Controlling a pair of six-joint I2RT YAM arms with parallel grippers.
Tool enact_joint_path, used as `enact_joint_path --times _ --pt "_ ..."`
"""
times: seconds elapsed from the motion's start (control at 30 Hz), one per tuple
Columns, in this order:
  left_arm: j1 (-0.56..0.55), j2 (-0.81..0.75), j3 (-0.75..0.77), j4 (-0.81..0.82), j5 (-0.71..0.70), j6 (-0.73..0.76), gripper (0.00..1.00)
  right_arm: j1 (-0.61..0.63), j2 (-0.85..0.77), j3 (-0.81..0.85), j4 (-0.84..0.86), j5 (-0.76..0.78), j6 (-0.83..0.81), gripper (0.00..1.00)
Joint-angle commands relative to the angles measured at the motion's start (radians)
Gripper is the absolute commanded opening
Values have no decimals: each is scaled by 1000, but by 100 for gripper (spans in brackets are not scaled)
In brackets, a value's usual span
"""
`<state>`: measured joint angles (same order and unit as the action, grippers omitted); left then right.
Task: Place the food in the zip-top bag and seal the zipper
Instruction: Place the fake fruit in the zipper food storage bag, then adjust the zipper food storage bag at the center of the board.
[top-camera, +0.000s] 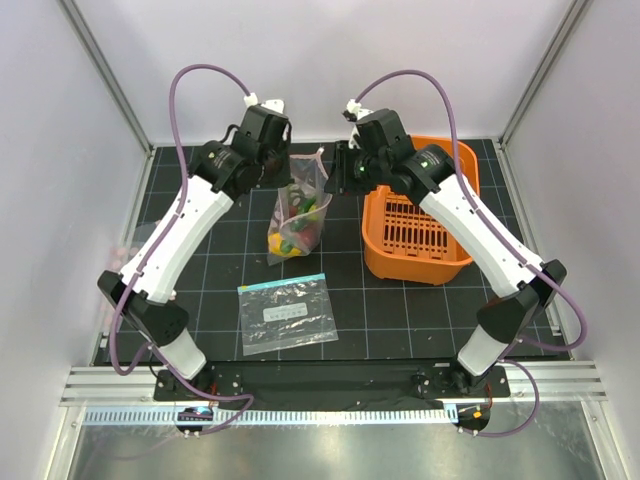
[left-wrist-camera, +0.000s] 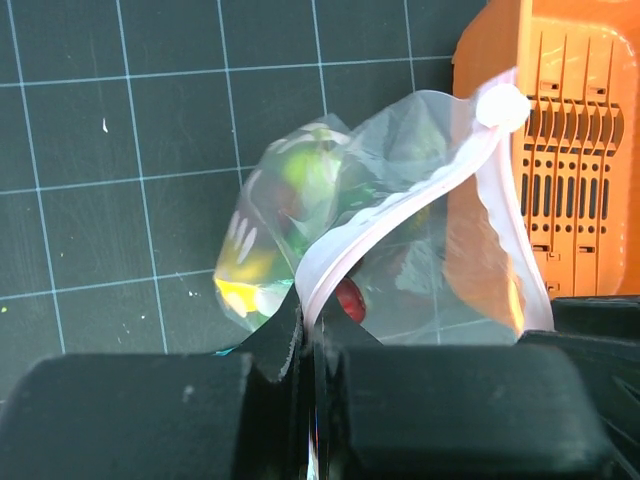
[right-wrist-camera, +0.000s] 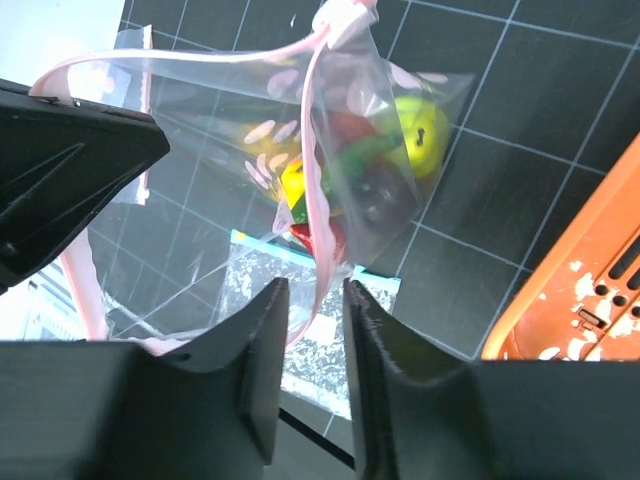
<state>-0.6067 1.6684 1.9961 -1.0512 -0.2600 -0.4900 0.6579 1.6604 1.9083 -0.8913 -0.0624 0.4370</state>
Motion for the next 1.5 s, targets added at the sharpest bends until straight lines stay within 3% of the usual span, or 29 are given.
enact_joint_path --times 0.0,0.17,0.33,0.6,0.7,0.73,0.83,1.03,1.13,1.47 --pt "-1 -55 29 40 1 2 2 -1 5 1 14 -34 26 33" --pt "-1 -53 17 48 59 21 2 -1 21 35 3 -47 48 6" --pt "-1 -94 -66 98 139 42 9 -3 51 112 -37 -42 80 1" --pt "-1 -159 -174 155 189 47 20 -1 64 92 -11 -66 129 1" --pt "-1 -160 -166 143 200 50 30 -1 71 98 -12 -74 131 1" --pt "-1 -164 -165 145 209 54 41 -3 71 101 -11 -76 132 1" --pt "-1 -182 -174 168 241 74 52 -1 73 109 2 -86 143 1" --pt "-1 -187 -178 171 315 119 58 -3 114 176 -15 -111 161 1" --pt "-1 -190 -200 178 346 125 66 -4 144 227 -41 -123 180 1" --pt "-1 -182 -211 178 400 148 73 -12 154 250 14 -177 238 1"
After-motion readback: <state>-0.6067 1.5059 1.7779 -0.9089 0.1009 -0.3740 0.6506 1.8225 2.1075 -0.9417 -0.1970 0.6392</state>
